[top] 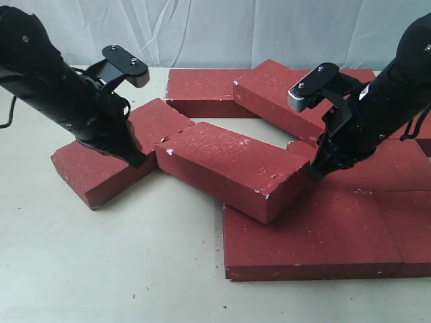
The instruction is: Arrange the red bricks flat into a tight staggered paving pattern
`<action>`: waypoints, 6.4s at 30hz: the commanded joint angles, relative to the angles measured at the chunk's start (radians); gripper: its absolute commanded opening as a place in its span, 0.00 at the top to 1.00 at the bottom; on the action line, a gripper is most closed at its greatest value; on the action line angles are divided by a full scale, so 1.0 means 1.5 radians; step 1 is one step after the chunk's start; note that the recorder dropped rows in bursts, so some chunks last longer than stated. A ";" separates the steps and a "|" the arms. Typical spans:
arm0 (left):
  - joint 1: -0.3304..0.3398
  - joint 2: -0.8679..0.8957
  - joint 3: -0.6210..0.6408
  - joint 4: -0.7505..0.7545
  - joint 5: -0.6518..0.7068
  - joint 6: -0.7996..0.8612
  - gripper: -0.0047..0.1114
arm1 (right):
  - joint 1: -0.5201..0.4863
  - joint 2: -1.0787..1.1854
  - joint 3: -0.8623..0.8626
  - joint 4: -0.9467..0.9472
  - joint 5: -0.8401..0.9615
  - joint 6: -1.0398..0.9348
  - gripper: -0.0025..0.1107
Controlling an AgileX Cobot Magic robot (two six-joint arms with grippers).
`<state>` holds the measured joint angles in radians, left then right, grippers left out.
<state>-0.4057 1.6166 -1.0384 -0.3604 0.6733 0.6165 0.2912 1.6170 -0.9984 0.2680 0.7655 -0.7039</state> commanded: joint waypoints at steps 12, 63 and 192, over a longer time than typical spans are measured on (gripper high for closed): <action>0.009 0.130 0.003 -0.014 -0.203 -0.038 0.96 | 0.000 0.067 -0.008 -0.007 -0.025 0.033 0.99; 0.051 0.070 -0.017 0.039 -0.132 -0.052 0.96 | 0.061 0.033 -0.067 0.272 -0.040 -0.183 0.99; 0.028 0.302 -0.120 -0.015 -0.328 -0.043 0.96 | 0.194 0.358 -0.248 0.081 -0.266 -0.039 0.99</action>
<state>-0.3588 2.0674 -1.2137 -0.3704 0.1923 0.5495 0.5859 2.1734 -1.3637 0.3905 0.3131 -0.7635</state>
